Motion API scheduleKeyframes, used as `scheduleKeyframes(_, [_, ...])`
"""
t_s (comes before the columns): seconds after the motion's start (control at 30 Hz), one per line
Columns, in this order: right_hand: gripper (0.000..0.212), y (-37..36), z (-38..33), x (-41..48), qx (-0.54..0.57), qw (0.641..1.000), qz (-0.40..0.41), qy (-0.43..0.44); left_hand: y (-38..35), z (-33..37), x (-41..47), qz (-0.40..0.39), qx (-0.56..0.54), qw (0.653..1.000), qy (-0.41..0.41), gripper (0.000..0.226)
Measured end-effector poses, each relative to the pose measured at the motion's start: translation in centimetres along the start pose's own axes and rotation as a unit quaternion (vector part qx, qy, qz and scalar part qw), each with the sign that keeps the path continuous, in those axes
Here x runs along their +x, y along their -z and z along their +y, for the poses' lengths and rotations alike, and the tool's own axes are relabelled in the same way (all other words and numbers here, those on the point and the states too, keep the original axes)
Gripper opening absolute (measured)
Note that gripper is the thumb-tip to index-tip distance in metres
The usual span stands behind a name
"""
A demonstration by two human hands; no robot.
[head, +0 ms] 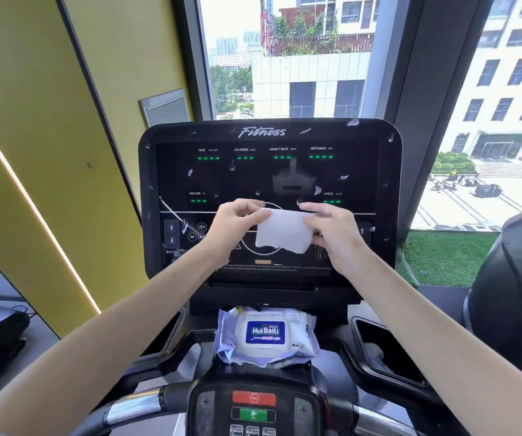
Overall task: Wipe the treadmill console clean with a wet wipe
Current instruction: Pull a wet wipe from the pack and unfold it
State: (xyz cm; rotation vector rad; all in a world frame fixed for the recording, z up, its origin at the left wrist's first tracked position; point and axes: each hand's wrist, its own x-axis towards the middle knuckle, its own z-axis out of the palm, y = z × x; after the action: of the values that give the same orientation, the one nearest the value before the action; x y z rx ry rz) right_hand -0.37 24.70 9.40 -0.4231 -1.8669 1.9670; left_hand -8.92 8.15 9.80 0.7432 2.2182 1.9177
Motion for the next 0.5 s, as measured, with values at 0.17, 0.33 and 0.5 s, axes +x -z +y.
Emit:
scheduleKeyframes(0.17, [0.038, 0.8, 0.2, 0.5, -0.120, 0.991, -0.046, 0.027, -1.3, 0.1, -0.3, 0.005, -0.019, 1.000, 0.001, 0.015])
scheduleKeyframes(0.33, [0.012, 1.6, 0.2, 0.4, -0.241, 0.966, -0.043, 0.088, -2.4, 0.8, -0.7, -0.009, -0.003, 1.000, -0.014, 0.014])
scheduleKeyframes(0.5, [0.010, 1.5, -0.1, 0.8, -0.215, 0.970, -0.096, 0.056, -2.3, 1.2, -1.3, -0.041, -0.005, 0.999, -0.013, 0.008])
